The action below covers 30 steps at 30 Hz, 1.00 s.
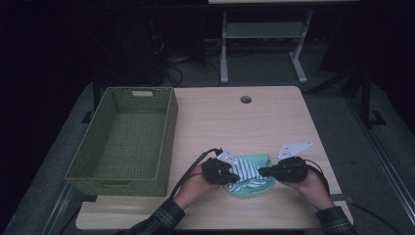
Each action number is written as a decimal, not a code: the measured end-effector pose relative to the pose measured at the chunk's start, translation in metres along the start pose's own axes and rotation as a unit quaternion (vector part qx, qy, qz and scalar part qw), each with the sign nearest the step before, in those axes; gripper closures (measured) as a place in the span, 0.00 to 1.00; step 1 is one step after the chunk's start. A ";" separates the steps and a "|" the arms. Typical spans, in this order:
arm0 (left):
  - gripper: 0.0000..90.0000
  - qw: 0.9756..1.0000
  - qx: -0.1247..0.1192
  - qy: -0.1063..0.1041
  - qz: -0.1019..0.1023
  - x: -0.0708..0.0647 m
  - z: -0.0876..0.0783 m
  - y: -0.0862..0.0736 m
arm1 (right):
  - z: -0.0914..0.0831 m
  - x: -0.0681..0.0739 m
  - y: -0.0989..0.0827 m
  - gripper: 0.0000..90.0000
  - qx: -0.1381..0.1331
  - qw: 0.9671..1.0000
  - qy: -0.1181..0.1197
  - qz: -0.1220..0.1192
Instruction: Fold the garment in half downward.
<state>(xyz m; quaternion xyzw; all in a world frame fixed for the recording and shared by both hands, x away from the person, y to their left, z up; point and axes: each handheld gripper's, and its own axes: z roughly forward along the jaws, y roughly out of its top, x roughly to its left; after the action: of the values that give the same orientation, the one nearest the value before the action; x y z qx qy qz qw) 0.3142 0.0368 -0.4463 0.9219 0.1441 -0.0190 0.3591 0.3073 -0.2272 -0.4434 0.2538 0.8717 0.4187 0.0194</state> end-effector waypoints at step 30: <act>0.98 0.998 -0.003 0.060 0.012 0.020 -0.035 0.029 | -0.006 0.000 0.005 1.00 -0.026 0.999 -0.020 -0.007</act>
<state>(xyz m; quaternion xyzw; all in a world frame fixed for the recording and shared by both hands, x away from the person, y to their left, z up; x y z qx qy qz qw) 0.3389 0.0448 -0.4038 0.9220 0.1547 0.0410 0.3525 0.3080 -0.2287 -0.4360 0.2551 0.8617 0.4362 0.0469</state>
